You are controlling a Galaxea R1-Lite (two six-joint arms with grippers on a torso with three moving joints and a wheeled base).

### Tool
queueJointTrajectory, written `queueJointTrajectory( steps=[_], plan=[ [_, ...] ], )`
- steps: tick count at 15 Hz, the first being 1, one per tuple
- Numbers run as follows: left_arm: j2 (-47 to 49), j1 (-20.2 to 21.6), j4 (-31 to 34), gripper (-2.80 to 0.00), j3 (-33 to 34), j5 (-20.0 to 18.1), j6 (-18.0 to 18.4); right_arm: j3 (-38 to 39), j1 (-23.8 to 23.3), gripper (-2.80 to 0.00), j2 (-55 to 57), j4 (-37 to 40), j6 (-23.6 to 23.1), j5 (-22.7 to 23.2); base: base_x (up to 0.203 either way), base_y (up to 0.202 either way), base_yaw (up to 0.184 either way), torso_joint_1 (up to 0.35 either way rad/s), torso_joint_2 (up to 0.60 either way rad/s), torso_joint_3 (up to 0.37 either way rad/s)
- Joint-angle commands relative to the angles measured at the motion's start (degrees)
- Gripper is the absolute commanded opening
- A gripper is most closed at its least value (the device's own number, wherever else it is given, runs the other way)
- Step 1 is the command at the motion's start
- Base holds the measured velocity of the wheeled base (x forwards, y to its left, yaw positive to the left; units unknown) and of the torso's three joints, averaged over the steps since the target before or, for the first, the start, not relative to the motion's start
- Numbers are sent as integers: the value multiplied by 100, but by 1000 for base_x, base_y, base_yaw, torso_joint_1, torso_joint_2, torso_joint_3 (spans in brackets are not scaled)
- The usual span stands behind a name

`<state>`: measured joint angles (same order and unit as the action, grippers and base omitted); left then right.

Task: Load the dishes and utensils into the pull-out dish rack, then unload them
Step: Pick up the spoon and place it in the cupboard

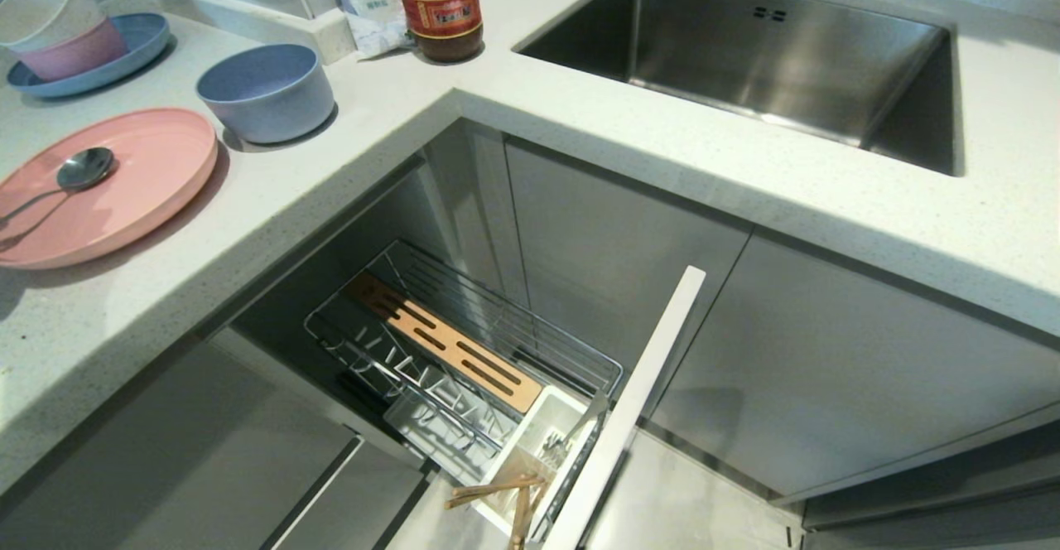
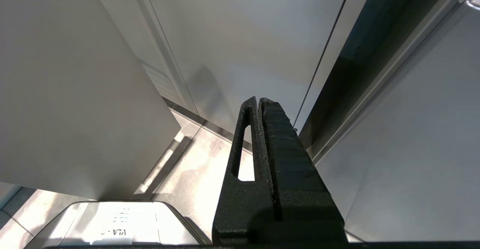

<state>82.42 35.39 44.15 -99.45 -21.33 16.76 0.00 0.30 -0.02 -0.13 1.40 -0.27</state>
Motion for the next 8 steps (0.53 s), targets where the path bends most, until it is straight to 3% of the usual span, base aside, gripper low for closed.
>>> queueJointTrajectory(
  steps=[1,8],
  plan=[
    [111,-6,23,0,-17,-32,6,9,5,-280,-24,-4,0,0,0,0,0,0,0,0],
    [368,-288,37,0,1,-77,-3,9,5,-280,-24,-4,0,0,0,0,0,0,0,0]
  ],
)
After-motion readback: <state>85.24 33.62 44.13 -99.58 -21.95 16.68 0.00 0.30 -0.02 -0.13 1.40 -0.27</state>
